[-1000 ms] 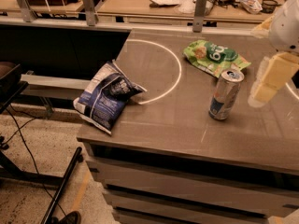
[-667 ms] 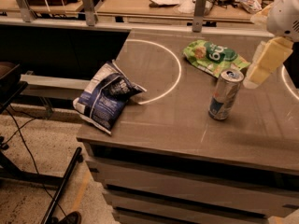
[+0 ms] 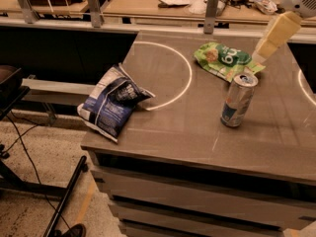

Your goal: Pick green rice chip bag

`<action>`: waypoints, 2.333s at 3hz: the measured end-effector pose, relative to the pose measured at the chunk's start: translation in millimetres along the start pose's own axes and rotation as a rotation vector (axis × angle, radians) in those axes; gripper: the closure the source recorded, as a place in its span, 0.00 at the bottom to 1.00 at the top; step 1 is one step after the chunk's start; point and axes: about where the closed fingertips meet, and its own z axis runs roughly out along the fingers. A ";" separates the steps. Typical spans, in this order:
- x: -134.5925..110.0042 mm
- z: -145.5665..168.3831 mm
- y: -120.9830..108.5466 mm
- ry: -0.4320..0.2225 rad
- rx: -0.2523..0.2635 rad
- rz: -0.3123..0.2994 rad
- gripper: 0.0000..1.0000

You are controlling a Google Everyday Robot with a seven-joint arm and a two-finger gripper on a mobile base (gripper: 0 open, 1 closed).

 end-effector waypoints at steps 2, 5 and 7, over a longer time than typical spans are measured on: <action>-26.3 46.6 -28.7 -0.113 0.002 0.163 0.00; 15.9 163.3 -35.7 -0.134 -0.008 0.412 0.02; 28.0 181.9 -41.7 -0.139 0.000 0.420 0.48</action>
Offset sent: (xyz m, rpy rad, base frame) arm 0.0863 0.0357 -0.0459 0.2785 -0.0011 -0.2380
